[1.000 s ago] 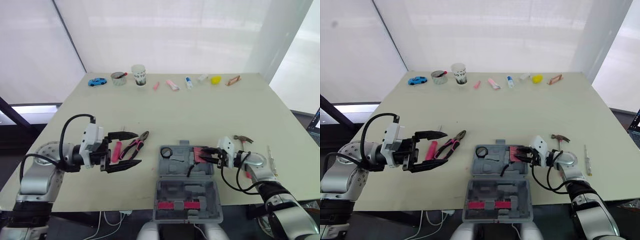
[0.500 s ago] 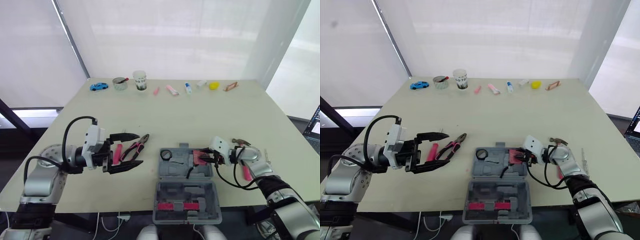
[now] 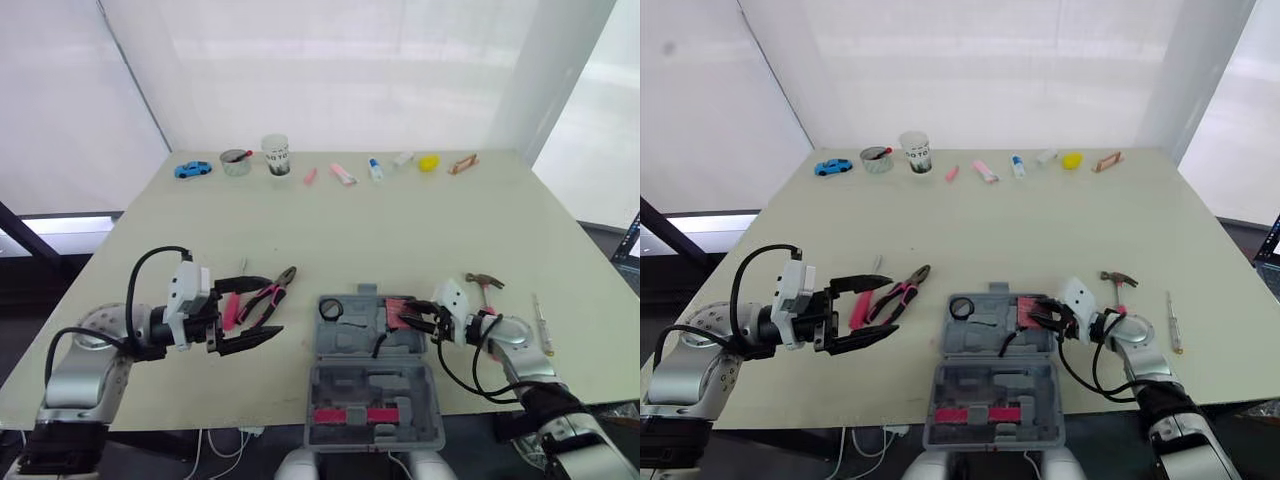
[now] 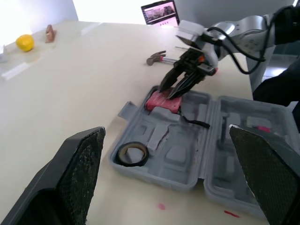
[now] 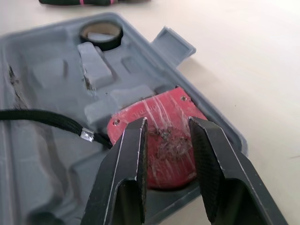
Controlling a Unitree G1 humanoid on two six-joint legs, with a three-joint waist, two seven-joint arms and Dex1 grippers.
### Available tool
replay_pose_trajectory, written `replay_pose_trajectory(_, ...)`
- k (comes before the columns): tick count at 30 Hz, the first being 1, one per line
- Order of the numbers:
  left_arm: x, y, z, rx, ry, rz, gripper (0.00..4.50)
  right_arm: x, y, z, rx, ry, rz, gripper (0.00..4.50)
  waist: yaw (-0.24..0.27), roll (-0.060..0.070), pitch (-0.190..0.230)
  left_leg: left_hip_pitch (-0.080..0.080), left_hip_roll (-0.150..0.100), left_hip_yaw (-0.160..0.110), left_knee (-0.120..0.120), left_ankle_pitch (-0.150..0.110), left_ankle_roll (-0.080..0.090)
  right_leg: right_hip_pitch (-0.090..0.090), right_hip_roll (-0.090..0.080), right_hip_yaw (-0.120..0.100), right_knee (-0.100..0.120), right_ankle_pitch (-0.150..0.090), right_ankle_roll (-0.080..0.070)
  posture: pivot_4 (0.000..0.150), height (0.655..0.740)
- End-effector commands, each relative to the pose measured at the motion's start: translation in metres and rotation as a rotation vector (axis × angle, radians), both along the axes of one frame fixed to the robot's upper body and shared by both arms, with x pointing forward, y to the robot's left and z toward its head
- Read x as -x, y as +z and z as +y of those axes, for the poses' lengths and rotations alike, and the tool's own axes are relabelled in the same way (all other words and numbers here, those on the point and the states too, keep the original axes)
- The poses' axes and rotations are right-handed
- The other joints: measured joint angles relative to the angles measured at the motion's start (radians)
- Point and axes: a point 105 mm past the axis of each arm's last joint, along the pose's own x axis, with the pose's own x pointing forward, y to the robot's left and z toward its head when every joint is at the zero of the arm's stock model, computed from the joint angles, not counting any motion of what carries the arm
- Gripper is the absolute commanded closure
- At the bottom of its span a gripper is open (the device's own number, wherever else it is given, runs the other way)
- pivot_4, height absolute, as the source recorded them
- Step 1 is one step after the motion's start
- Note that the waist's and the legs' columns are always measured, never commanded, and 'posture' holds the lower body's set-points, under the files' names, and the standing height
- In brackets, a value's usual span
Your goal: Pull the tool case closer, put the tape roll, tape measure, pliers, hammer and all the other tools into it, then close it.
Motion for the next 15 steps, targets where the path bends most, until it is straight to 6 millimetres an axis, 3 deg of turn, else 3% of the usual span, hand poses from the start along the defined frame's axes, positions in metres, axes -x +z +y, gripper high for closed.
replay_pose_trajectory(1,-0.006,0.011,0.018,0.045,0.121,-0.072,0.0,0.001,0.042,-0.019,-0.098,-0.051,-0.137,3.04,0.0,0.001,0.002,0.0,0.0,0.0,0.0,0.0,0.0,0.0,0.0,0.0,0.0,0.0,0.0,0.15,0.74)
replay_pose_trajectory(4,-0.006,0.002,0.033,0.076,0.213,-0.047,0.0,0.012,0.055,-0.041,-0.135,-0.111,-0.171,3.04,0.0,0.001,0.003,-0.001,0.0,0.0,-0.002,0.0,0.0,0.0,0.001,0.0,-0.002,-0.001,0.001,0.15,0.74)
replay_pose_trajectory(11,0.002,-0.02,0.062,0.099,0.379,-0.01,0.0,0.036,0.059,-0.097,-0.177,-0.339,-0.187,3.04,0.0,-0.001,0.004,0.0,0.001,0.005,-0.002,0.0,0.0,0.0,0.0,0.0,-0.003,-0.003,-0.003,0.15,0.74)
replay_pose_trajectory(15,0.01,-0.034,0.078,0.051,0.455,-0.008,0.0,0.053,0.061,-0.12,-0.213,-0.466,-0.211,1.36,0.0,-0.001,0.005,0.001,0.001,0.008,-0.001,0.0,0.0,0.0,0.0,0.002,-0.002,-0.003,-0.003,0.15,0.74)
